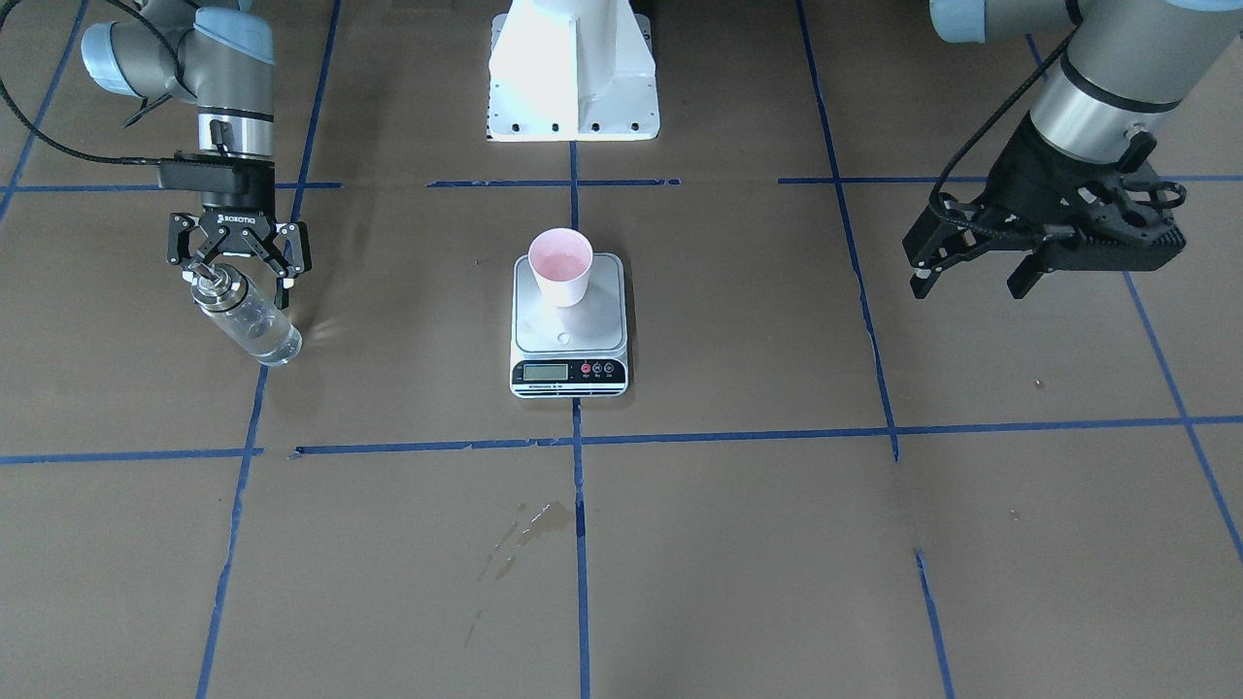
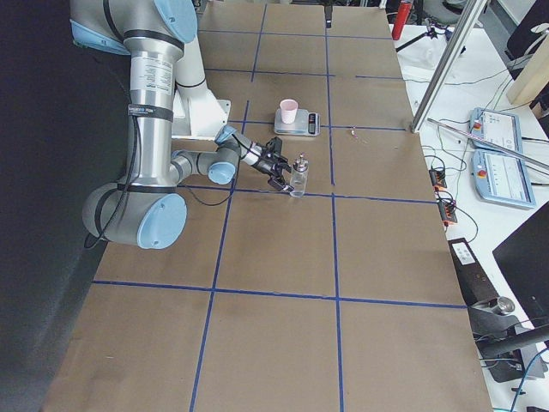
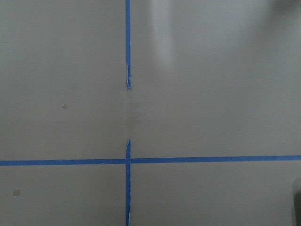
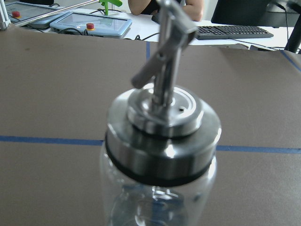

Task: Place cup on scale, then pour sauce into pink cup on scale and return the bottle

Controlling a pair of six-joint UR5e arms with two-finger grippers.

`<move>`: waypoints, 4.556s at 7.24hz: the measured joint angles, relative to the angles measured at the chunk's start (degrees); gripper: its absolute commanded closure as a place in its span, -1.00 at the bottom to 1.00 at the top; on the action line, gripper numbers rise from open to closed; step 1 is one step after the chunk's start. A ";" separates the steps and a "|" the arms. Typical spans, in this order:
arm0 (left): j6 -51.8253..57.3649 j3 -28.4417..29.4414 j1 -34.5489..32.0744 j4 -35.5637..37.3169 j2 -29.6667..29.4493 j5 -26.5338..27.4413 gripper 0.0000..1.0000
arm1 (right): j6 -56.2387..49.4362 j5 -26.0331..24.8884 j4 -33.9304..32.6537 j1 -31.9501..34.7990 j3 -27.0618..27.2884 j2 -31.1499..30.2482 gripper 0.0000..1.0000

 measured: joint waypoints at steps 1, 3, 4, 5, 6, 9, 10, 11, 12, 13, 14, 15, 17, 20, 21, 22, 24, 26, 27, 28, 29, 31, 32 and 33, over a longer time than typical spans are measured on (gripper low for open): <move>-0.02 0.02 0.00 0.00 0.01 0.00 -1.00 | -0.07 -0.08 0.04 -0.05 -0.93 1.06 -0.99; -0.04 0.04 0.00 0.02 -0.11 -0.05 -1.00 | -1.06 -0.14 0.06 -0.08 -1.75 1.79 -0.96; -0.05 0.04 0.00 0.06 -0.24 -0.07 -1.00 | -1.67 -0.15 0.06 -0.08 -1.91 1.86 -0.95; -0.05 0.04 0.00 0.08 -0.27 -0.08 -1.00 | -1.99 -0.18 0.06 -0.04 -2.10 1.86 -0.95; -0.05 0.04 0.00 0.08 -0.27 -0.09 -1.00 | -2.11 -0.22 0.06 0.04 -2.26 1.84 -0.95; -0.05 0.15 0.00 0.07 -0.18 -0.07 -1.00 | -2.58 -0.19 0.06 0.96 -2.87 2.12 -0.88; -0.03 0.21 0.00 0.03 0.03 -0.03 -1.00 | -3.11 -0.15 0.07 1.45 -3.13 2.37 -0.83; 0.01 0.26 0.00 -0.01 0.36 0.01 -1.00 | -3.45 -0.07 0.07 1.90 -3.25 2.51 -0.60; 0.05 0.27 0.00 -0.10 0.81 0.05 -1.00 | -3.55 0.00 0.07 2.25 -3.32 2.67 0.48; 0.35 0.25 -0.03 -0.21 1.29 0.14 -1.00 | -3.57 0.04 0.06 2.48 -3.37 3.08 0.99; 1.15 0.11 -0.06 -0.30 1.88 0.60 -1.00 | -4.05 0.13 0.08 2.66 -3.36 3.58 1.00; 2.64 -0.10 -0.31 -0.36 2.78 1.23 -1.00 | -5.79 0.21 0.24 2.88 -2.98 4.02 1.00; 11.03 -0.14 -2.07 -0.51 6.38 1.61 -1.00 | -11.90 0.35 0.51 3.29 0.06 4.94 1.00; 27.67 1.21 -6.41 -9.92 17.44 1.63 -1.00 | -20.53 0.84 -0.58 3.34 4.86 6.17 1.00; 30.81 2.89 -7.67 -16.83 21.75 1.54 -1.00 | -23.56 0.80 -2.30 3.54 5.58 8.02 1.00; 32.21 4.55 -8.51 -22.84 25.10 1.38 -1.00 | -26.37 0.60 -3.97 3.69 5.71 10.49 1.00; 33.09 7.15 -9.63 -28.25 27.97 1.16 -1.00 | -39.45 -2.59 -6.24 3.40 5.71 13.42 1.00; 37.31 10.01 -12.77 -29.00 28.38 0.44 -1.00 | -51.57 -6.69 -14.18 2.84 5.50 18.15 1.00; 39.15 11.74 -15.13 -29.01 28.18 -0.98 -1.00 | -54.46 -9.01 -20.41 1.90 5.21 21.24 1.00; 40.05 13.19 -16.89 -29.01 27.82 -2.23 -1.00 | -56.63 -11.55 -25.35 0.65 4.51 23.58 1.00; 40.44 13.99 -17.81 -29.01 27.54 -2.82 -1.00 | -58.02 -13.40 -28.05 -0.59 3.51 24.81 1.00; 40.62 14.63 -18.31 -29.06 27.35 -3.19 -1.00 | -63.38 -17.40 -31.61 -2.97 1.50 25.56 1.00; 40.64 14.93 -18.34 -29.11 27.27 -3.23 -1.00 | -66.49 -19.32 -33.77 -3.63 1.16 25.89 1.00; 40.64 15.29 -18.39 -29.12 27.12 -3.24 -1.00 | -68.57 -20.97 -37.55 -4.04 1.04 26.73 1.00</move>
